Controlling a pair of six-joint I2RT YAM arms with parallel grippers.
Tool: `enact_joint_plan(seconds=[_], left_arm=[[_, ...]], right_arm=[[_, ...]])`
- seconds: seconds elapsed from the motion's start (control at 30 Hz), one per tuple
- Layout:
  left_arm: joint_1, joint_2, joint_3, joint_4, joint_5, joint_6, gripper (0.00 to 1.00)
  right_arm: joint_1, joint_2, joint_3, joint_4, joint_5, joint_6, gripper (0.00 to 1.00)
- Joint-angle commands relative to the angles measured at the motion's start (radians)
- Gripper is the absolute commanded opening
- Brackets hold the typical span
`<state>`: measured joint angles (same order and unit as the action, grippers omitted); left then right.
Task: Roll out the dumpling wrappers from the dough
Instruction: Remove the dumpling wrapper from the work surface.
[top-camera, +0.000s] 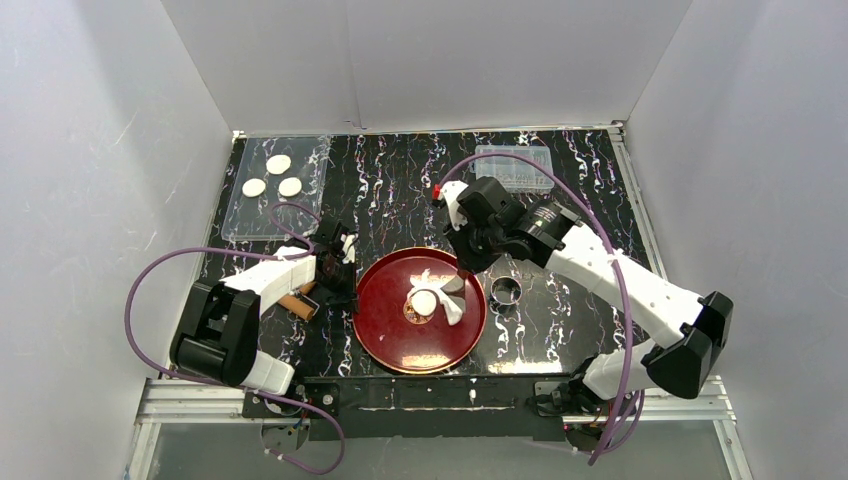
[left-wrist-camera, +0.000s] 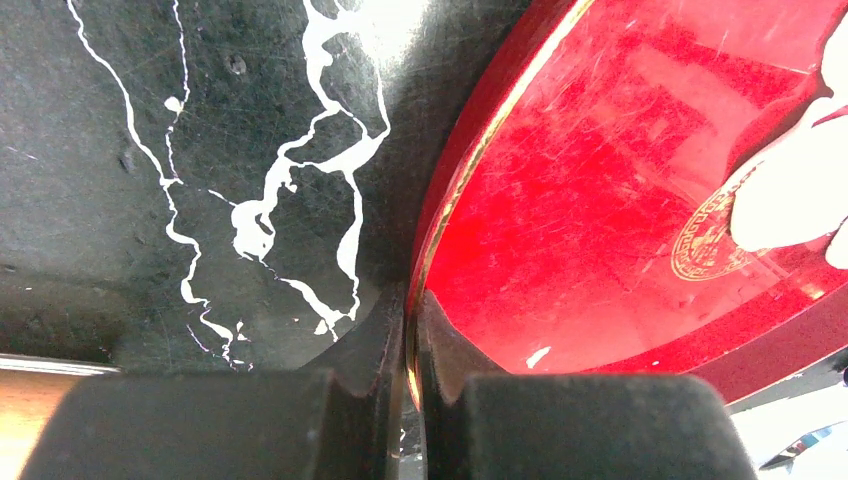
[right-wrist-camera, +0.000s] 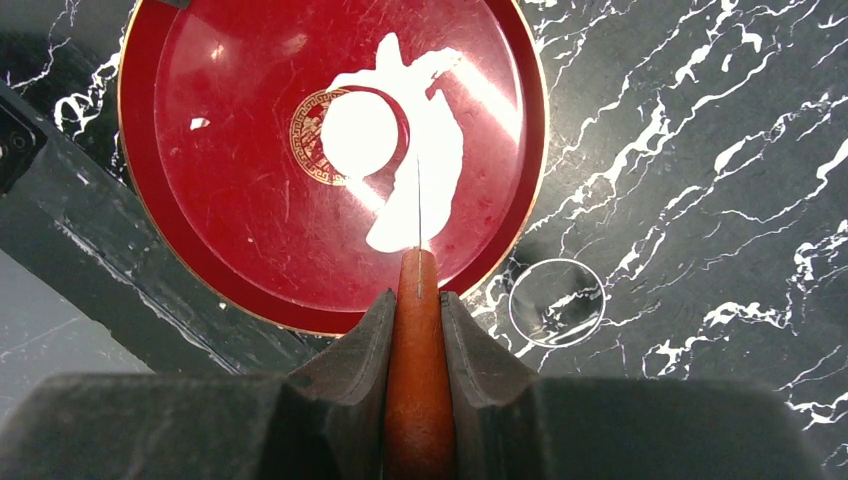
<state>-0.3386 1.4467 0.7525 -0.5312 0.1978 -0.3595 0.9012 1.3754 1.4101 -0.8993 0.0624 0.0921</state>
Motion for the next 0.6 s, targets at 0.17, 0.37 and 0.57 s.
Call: enact_joint_plan(seconds=[0.17, 0.37, 0.57], left_arm=[[0.001, -0.038, -0.011, -0.016, -0.041, 0.004, 0.0], [0.001, -0.027, -0.011, -0.012, -0.035, -0.001, 0.0], [0.001, -0.028, -0.012, -0.012, -0.035, -0.001, 0.0]], right_arm=[[0.028, 0.004, 0.133, -0.029, -0.014, 0.163, 0.01], [0.059, -0.009, 0.046, -0.026, -0.009, 0.295, 0.01], [0.088, 0.012, 0.054, -0.067, 0.059, 0.331, 0.01]])
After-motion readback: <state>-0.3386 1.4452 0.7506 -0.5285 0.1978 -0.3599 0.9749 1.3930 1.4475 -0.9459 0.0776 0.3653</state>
